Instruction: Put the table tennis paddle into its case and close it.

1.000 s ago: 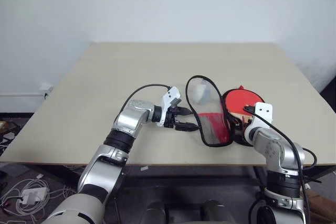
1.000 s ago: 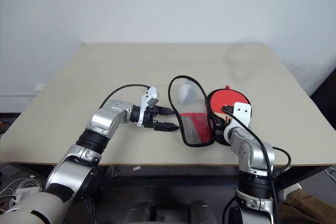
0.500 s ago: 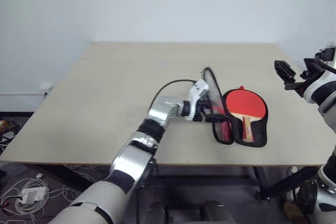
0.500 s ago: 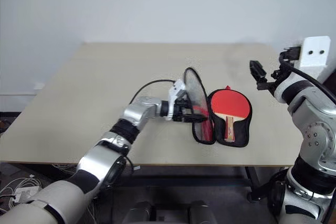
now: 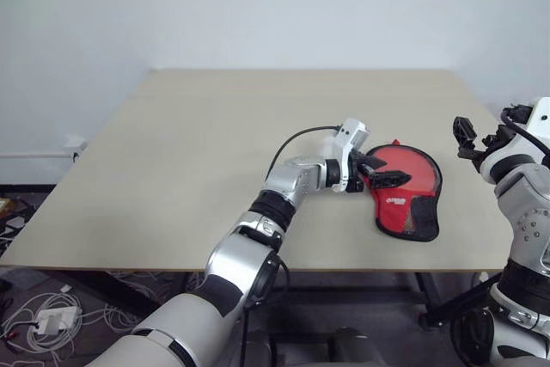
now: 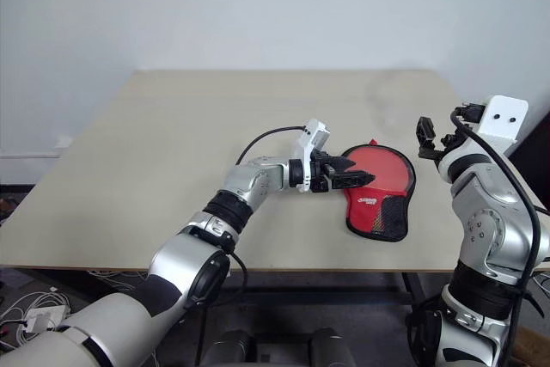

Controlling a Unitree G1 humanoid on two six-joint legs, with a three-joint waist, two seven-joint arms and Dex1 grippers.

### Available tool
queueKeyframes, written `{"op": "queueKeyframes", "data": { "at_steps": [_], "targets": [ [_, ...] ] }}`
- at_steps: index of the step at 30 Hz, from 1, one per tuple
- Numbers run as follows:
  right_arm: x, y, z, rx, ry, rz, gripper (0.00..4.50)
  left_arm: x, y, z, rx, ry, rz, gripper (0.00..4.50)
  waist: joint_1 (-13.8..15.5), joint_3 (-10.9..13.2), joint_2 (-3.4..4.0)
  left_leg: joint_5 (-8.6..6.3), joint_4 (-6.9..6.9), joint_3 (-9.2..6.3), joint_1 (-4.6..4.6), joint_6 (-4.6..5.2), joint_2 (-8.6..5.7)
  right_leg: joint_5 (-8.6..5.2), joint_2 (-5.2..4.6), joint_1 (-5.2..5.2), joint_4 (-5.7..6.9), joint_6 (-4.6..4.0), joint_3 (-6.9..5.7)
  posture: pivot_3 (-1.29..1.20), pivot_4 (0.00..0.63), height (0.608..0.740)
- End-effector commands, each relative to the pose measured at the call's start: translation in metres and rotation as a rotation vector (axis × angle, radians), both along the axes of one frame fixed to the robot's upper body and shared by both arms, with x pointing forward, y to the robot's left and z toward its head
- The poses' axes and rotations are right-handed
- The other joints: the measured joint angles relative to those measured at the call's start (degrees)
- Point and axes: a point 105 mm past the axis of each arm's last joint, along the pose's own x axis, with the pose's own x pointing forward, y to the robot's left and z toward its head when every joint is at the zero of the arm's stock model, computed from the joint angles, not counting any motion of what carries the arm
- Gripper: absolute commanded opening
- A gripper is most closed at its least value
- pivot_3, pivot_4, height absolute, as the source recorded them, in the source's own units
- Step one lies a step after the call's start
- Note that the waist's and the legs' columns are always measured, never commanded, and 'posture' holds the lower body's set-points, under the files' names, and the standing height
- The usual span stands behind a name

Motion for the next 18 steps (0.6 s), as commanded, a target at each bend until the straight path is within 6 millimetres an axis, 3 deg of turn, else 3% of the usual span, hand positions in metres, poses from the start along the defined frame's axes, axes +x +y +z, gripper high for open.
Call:
{"op": "queueKeyframes", "data": {
  "at_steps": [1,4,8,14,18],
  "targets": [
    [-0.003,-0.014,0.004,-0.019,-0.033,-0.082,4.47,-0.001,-0.01,0.01,0.023,0.087,0.023,4.5,0.0,0.0,0.0,0.0,0.0,0.0,0.0,0.0,0.0,0.0,0.0,0.0,0.0,0.0,0.0,0.0,0.0,0.74],
    [-0.004,-0.016,0.002,0.005,-0.035,-0.103,4.47,0.001,0.0,-0.013,0.109,0.195,0.081,4.5,-0.1,0.0,0.01,0.0,0.0,0.0,0.0,0.0,0.0,0.0,0.0,0.0,0.0,0.0,0.0,0.0,0.0,0.74],
    [-0.004,-0.016,-0.003,0.004,-0.024,-0.112,4.47,-0.008,-0.003,-0.039,0.218,0.327,0.108,4.5,0.0,0.0,0.02,0.0,-0.03,-0.01,0.02,0.0,0.0,0.0,0.01,-0.01,0.01,0.0,0.0,0.0,0.0,0.74],
    [-0.008,-0.019,-0.008,-0.008,-0.004,-0.133,4.47,-0.026,-0.024,-0.052,0.281,0.418,0.083,4.5,0.0,0.0,0.0,0.0,-0.02,-0.01,0.02,-0.01,-0.01,0.0,0.0,0.01,0.0,0.0,-0.01,0.0,0.0,0.74],
    [-0.013,-0.023,-0.012,-0.013,0.004,-0.151,4.47,-0.041,-0.043,-0.045,0.213,0.494,0.03,4.5,0.0,0.0,0.03,0.0,-0.02,-0.01,0.04,-0.01,0.0,0.0,0.0,0.02,0.0,0.0,-0.01,0.0,0.0,0.74]
  ]
}}
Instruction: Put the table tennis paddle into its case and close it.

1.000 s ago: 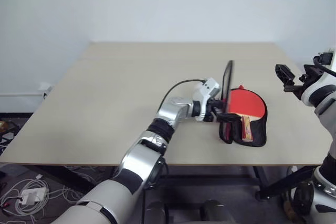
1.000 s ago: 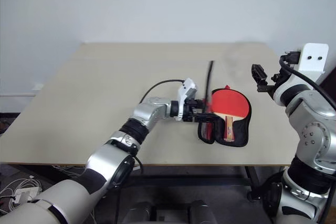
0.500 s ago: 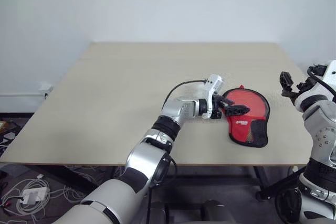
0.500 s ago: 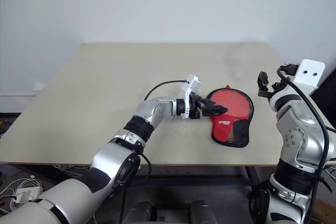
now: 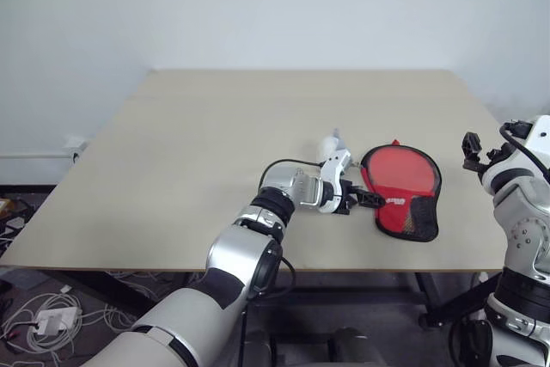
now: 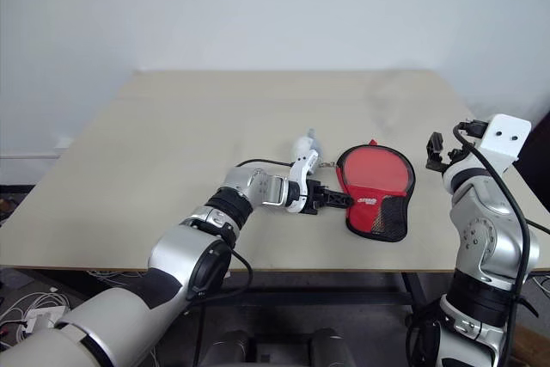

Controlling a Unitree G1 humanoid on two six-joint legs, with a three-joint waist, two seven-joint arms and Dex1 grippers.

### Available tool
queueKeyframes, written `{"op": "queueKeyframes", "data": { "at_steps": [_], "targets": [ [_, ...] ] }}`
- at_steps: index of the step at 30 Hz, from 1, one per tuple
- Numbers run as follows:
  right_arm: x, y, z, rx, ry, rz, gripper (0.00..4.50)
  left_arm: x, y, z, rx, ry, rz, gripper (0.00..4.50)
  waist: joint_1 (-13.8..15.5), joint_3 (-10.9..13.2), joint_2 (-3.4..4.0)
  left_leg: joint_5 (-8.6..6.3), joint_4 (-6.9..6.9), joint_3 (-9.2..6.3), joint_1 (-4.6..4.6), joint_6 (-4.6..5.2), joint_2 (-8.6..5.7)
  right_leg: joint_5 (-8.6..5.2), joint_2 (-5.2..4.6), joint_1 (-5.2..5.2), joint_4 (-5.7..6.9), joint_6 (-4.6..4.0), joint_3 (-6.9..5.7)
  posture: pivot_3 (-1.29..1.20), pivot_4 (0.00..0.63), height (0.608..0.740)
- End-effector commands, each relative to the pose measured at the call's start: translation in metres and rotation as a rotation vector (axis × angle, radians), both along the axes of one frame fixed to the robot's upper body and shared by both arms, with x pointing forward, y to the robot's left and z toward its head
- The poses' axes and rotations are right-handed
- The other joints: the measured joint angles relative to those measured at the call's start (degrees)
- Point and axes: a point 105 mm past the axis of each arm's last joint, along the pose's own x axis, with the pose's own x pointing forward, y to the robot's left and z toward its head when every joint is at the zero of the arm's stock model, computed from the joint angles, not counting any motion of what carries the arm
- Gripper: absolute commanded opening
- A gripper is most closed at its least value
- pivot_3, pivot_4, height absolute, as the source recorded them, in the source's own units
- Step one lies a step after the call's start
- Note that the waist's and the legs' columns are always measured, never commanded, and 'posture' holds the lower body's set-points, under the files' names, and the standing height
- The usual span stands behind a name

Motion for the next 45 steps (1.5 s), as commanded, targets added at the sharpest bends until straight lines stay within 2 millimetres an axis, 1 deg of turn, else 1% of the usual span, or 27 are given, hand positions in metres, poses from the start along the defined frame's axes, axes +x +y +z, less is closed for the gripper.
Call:
{"op": "queueKeyframes", "data": {
  "at_steps": [1,6,9,10,12,14,16,18,22,25,30,32,34,36,40,45],
  "targets": [
    [-0.007,-0.005,0.017,-0.032,-0.064,-0.035,4.47,-0.042,-0.064,0.019,-0.116,0.085,-0.144,4.5,0.0,0.0,0.0,0.0,0.01,0.0,0.0,0.0,0.0,0.0,0.0,0.0,0.0,0.0,0.0,0.0,0.0,0.74],
    [-0.013,-0.01,0.015,-0.036,-0.059,-0.058,4.47,-0.06,-0.083,0.029,-0.198,0.155,-0.193,4.5,0.1,0.0,0.0,0.0,-0.01,0.0,-0.01,0.0,-0.01,0.0,0.0,0.0,-0.02,0.01,0.0,0.0,0.0,0.74],
    [-0.016,-0.011,0.012,-0.032,-0.049,-0.067,4.47,-0.073,-0.088,0.036,-0.247,0.204,-0.261,4.5,0.0,0.0,0.0,0.0,-0.03,0.0,-0.02,0.0,-0.01,0.0,0.0,-0.01,-0.02,0.01,-0.01,0.0,0.0,0.74],
    [-0.016,-0.008,0.009,-0.026,-0.031,-0.04,4.47,-0.074,-0.088,0.038,-0.253,0.202,-0.276,4.5,0.0,0.0,0.0,0.0,-0.04,-0.01,-0.02,-0.01,-0.01,0.0,0.0,-0.02,-0.02,0.0,0.0,0.0,0.0,0.74],
    [-0.016,0.006,0.004,-0.023,-0.007,0.044,4.47,-0.07,-0.086,0.042,-0.269,0.201,-0.267,4.5,0.0,0.0,0.0,0.0,-0.05,0.0,-0.01,-0.01,-0.01,0.0,0.0,-0.03,-0.02,0.0,0.0,0.0,0.0,0.74],
    [-0.017,0.021,0.0,-0.055,0.02,0.123,4.47,-0.062,-0.079,0.049,-0.295,0.2,-0.256,4.5,-0.1,0.0,0.01,0.0,-0.07,0.0,-0.01,-0.01,-0.01,0.0,0.0,-0.04,-0.02,0.0,0.0,0.0,0.0,0.74],
    [-0.018,0.03,-0.005,-0.086,0.046,0.158,4.47,-0.052,-0.073,0.051,-0.311,0.212,-0.206,4.5,-0.1,0.0,0.01,0.0,-0.09,0.0,-0.01,-0.01,-0.01,0.0,0.0,-0.07,-0.01,0.0,0.0,0.0,0.0,0.74],
    [-0.016,0.032,-0.008,-0.088,0.056,0.159,4.47,-0.049,-0.072,0.051,-0.323,0.233,-0.176,4.5,0.0,0.0,0.0,0.01,-0.09,-0.01,-0.01,-0.01,-0.01,0.0,0.0,-0.07,-0.01,0.0,0.0,0.0,0.0,0.74],
    [-0.012,0.028,-0.008,-0.082,0.058,0.123,4.47,-0.062,-0.084,0.054,-0.344,0.26,-0.216,4.5,0.0,0.0,0.0,0.0,-0.07,0.01,-0.02,-0.02,-0.01,0.0,-0.01,-0.05,-0.03,0.0,0.0,0.0,0.0,0.74],
    [-0.014,0.026,-0.009,-0.095,0.068,0.109,4.47,-0.076,-0.094,0.047,-0.31,0.265,-0.258,4.5,0.0,0.0,-0.01,0.0,-0.1,0.0,-0.02,-0.01,-0.01,0.0,-0.01,-0.07,-0.02,0.0,0.0,0.0,0.0,0.74],
    [-0.023,0.015,-0.008,-0.089,0.066,0.059,4.47,-0.082,-0.094,0.033,-0.265,0.287,-0.253,4.5,0.0,0.0,-0.01,0.0,-0.1,0.0,-0.03,-0.02,-0.01,0.0,-0.01,-0.07,-0.02,0.0,0.0,0.0,0.0,0.74],
    [-0.026,0.011,-0.006,-0.087,0.057,0.035,4.47,-0.088,-0.097,0.032,-0.264,0.311,-0.271,4.5,0.0,0.0,-0.01,0.0,-0.1,0.0,-0.03,-0.01,-0.01,0.0,-0.01,-0.07,-0.03,0.0,0.0,0.0,0.0,0.74],
    [-0.028,0.01,0.0,-0.086,0.027,0.019,4.47,-0.097,-0.102,0.032,-0.266,0.33,-0.304,4.5,0.0,0.0,0.0,0.0,-0.09,0.01,-0.03,-0.01,-0.01,0.0,-0.01,-0.07,-0.02,0.0,0.0,0.0,0.0,0.74],
    [-0.032,0.006,0.011,-0.074,-0.021,-0.008,4.47,-0.105,-0.106,0.029,-0.251,0.335,-0.328,4.5,0.0,0.0,0.0,0.0,-0.1,0.01,-0.02,-0.01,-0.01,0.0,-0.01,-0.08,-0.02,0.0,0.0,0.0,0.0,0.74],
    [-0.04,0.0,0.021,-0.034,-0.079,-0.035,4.47,-0.115,-0.109,0.023,-0.23,0.349,-0.353,4.5,0.0,0.0,-0.01,0.0,-0.12,0.0,-0.03,-0.02,-0.01,0.0,-0.01,-0.08,-0.02,0.0,0.0,0.0,0.0,0.74],
    [-0.049,-0.005,0.016,-0.04,-0.054,-0.061,4.47,-0.124,-0.113,0.02,-0.242,0.381,-0.37,4.5,0.0,0.0,-0.01,0.0,-0.12,-0.01,-0.03,-0.01,-0.01,0.0,-0.01,-0.08,-0.02,0.0,0.0,0.0,0.0,0.74]
  ]
}}
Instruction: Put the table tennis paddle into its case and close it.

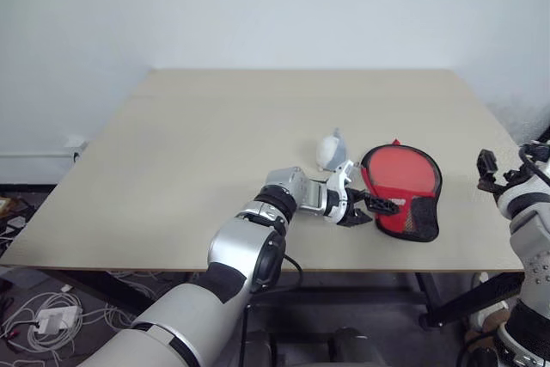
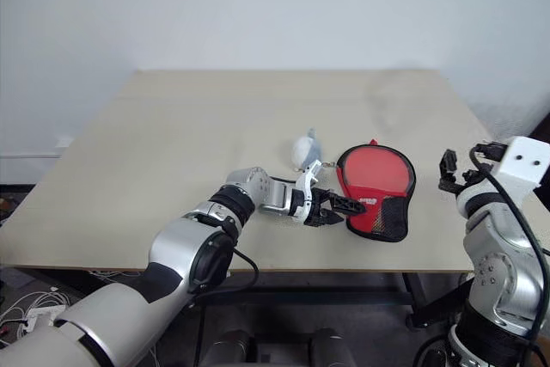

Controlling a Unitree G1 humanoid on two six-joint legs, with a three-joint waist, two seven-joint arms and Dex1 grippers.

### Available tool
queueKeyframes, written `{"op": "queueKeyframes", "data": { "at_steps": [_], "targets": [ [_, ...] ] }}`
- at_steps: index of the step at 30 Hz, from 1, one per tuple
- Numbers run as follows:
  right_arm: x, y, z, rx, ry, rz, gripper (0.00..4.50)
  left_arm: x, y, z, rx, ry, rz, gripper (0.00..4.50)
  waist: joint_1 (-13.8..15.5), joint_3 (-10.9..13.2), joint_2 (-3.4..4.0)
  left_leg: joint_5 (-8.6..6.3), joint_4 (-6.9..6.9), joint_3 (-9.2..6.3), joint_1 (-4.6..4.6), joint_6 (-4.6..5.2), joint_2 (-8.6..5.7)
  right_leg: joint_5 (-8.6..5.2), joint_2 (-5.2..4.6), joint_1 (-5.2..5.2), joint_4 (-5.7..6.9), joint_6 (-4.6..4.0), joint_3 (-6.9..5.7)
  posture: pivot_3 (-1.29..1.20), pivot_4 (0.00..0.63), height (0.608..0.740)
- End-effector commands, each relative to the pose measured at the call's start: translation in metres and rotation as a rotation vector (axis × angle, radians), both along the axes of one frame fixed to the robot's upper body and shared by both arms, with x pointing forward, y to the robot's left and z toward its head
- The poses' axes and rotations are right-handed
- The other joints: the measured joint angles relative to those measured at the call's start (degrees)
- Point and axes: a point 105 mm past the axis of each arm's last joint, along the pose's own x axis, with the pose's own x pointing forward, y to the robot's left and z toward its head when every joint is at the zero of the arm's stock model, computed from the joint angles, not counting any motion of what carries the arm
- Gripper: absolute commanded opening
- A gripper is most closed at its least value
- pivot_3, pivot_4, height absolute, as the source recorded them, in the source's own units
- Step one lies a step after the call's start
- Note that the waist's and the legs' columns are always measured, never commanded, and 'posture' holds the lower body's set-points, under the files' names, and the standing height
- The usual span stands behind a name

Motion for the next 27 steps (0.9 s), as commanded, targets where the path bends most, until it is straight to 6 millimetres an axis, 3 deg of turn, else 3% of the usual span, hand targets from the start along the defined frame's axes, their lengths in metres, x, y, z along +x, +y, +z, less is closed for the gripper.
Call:
{"op": "queueKeyframes", "data": {
  "at_steps": [1,3,6,11,17,22,27],
  "targets": [
    [-0.007,-0.001,0.011,-0.028,-0.036,-0.018,4.47,-0.097,-0.1,0.019,-0.165,0.091,-0.301,4.5,0.0,0.0,0.0,0.0,0.0,0.0,0.0,0.0,0.0,0.0,0.0,0.0,0.0,0.0,0.0,0.0,0.0,0.74],
    [-0.008,-0.001,0.009,-0.027,-0.032,-0.026,4.47,-0.1,-0.102,0.019,-0.17,0.087,-0.316,4.5,0.0,0.0,0.0,0.0,0.0,0.01,0.0,0.0,0.0,0.0,0.0,0.0,0.0,0.0,0.0,0.0,0.0,0.74],
    [-0.008,0.0,0.008,-0.043,-0.024,-0.034,4.5,-0.101,-0.104,0.011,-0.141,0.059,-0.305,3.91,0.0,0.0,0.0,0.0,-0.01,0.01,0.0,0.0,0.0,0.0,0.0,-0.01,0.0,0.0,0.0,0.0,0.0,0.74],
    [-0.009,-0.004,0.01,-0.039,-0.036,-0.056,4.5,-0.099,-0.105,0.003,-0.108,0.042,-0.269,2.13,0.0,0.0,0.0,0.0,0.0,0.01,0.0,0.0,0.0,0.0,0.0,-0.01,0.0,0.0,0.0,0.0,0.0,0.74],
    [-0.007,-0.006,0.007,-0.03,-0.029,-0.072,4.5,-0.093,-0.101,0.009,-0.147,0.058,-0.259,0.01,0.0,0.0,0.0,0.0,-0.01,0.01,0.0,0.0,0.0,0.0,0.0,-0.01,0.0,0.0,0.0,0.0,0.0,0.74],
    [0.001,0.003,0.004,-0.025,-0.021,-0.022,4.5,-0.068,-0.081,0.011,-0.142,-0.044,-0.257,0.01,0.0,0.0,0.0,0.0,0.0,0.02,-0.01,0.0,0.0,0.0,0.0,-0.01,0.0,0.0,0.01,0.0,0.0,0.74],
    [0.012,0.013,-0.004,-0.016,0.008,0.019,4.5,-0.025,-0.028,0.012,-0.102,-0.093,-0.196,0.01,-0.1,0.0,0.01,0.0,-0.03,0.03,0.0,0.0,0.0,0.0,0.0,-0.04,0.0,-0.01,0.0,0.0,0.0,0.74]
  ]
}}
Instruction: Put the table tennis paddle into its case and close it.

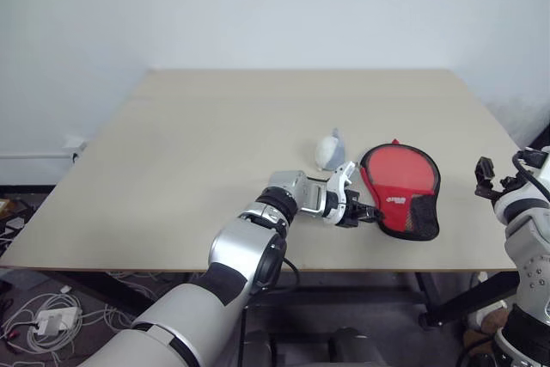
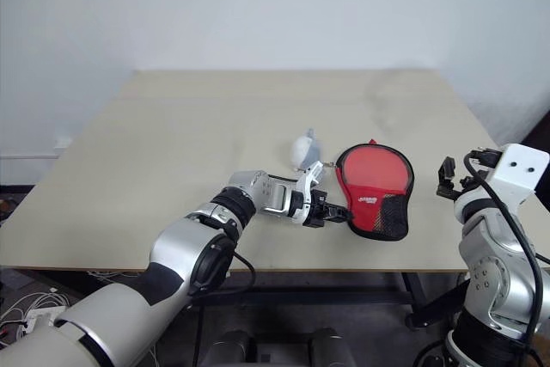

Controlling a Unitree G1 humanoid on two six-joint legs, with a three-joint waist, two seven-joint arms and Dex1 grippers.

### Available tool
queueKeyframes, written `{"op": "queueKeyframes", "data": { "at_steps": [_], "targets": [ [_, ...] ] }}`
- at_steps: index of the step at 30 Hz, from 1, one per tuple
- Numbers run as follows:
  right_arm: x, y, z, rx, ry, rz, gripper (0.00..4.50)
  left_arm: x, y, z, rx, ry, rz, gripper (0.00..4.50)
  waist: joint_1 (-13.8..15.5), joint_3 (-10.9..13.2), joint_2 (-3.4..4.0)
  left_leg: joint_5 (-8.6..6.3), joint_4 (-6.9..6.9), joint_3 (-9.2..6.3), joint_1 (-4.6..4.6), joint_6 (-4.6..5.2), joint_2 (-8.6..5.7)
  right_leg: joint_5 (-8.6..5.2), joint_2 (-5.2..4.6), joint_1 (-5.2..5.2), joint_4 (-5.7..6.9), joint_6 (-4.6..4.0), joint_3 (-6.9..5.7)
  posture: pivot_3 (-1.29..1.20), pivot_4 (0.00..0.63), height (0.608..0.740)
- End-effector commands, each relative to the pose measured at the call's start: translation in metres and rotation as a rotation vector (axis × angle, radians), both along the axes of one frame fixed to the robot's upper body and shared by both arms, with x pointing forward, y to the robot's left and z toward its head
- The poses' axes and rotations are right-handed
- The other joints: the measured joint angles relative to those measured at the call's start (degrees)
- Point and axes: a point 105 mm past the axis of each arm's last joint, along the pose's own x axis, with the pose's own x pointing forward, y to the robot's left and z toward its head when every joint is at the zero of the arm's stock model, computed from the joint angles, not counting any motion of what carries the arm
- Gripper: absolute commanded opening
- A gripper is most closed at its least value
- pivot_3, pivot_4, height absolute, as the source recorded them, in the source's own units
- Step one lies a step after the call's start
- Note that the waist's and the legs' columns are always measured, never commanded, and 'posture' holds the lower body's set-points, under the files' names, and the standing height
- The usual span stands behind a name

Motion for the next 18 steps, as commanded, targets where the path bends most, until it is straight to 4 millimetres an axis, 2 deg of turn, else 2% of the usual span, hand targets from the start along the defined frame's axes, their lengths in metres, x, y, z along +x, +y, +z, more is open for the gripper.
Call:
{"op": "queueKeyframes", "data": {
  "at_steps": [1,5,7,9,12,14,16,18],
  "targets": [
    [0.008,0.009,0.007,-0.01,-0.025,0.037,4.5,-0.016,-0.017,0.012,-0.06,-0.028,-0.121,0.01,0.0,0.0,0.0,0.0,0.0,-0.01,0.0,0.0,0.0,0.0,0.0,0.0,0.0,0.0,0.0,0.0,0.0,0.74],
    [0.018,0.028,-0.003,0.01,-0.007,0.104,4.5,0.013,0.035,0.024,-0.059,-0.13,-0.096,0.01,-0.2,0.0,0.01,0.0,-0.03,0.0,0.0,0.0,0.0,0.0,0.0,0.0,0.0,0.0,0.01,0.0,0.0,0.74],
    [0.022,0.037,-0.008,0.036,-0.004,0.131,4.5,0.024,0.062,0.031,-0.057,-0.175,-0.08,0.37,-1.1,0.0,0.02,0.06,-0.15,-0.01,0.03,-0.01,0.0,0.02,0.01,-0.08,0.05,-0.03,0.03,0.0,0.0,0.74],
    [0.026,0.044,-0.011,0.046,0.005,0.148,4.5,0.029,0.082,0.037,-0.061,-0.232,-0.082,0.85,-1.6,0.0,0.04,0.26,-0.44,-0.03,0.05,-0.1,0.0,0.04,0.01,-0.16,0.06,-0.07,0.04,0.0,0.0,0.74],
    [0.031,0.059,-0.018,0.062,0.027,0.192,4.5,0.033,0.119,0.04,-0.012,-0.329,-0.096,1.93,-1.6,0.0,0.04,0.27,-0.5,-0.08,0.03,-0.11,0.0,0.04,0.01,-0.14,0.02,-0.07,0.02,0.0,0.0,0.74],
    [0.034,0.074,-0.027,0.068,0.061,0.238,4.5,0.028,0.142,0.036,0.063,-0.471,-0.183,2.62,-1.6,0.0,0.04,0.27,-0.5,-0.06,0.03,-0.11,0.0,0.05,-0.01,-0.12,0.0,-0.08,0.02,0.0,0.0,0.74],
    [0.036,0.085,-0.037,0.069,0.099,0.274,4.5,0.021,0.155,0.032,0.115,-0.564,-0.263,3.26,-1.7,0.0,0.03,0.27,-0.49,-0.06,0.04,-0.11,0.01,0.1,-0.02,-0.11,0.02,-0.16,0.02,0.0,0.0,0.74],
    [0.039,0.096,-0.053,0.064,0.168,0.297,4.5,0.019,0.164,0.026,0.179,-0.645,-0.312,3.26,-1.5,0.0,0.01,0.29,-0.47,-0.07,0.05,-0.14,0.02,0.16,-0.02,-0.12,0.03,-0.27,0.0,0.0,0.0,0.74]
  ]
}}
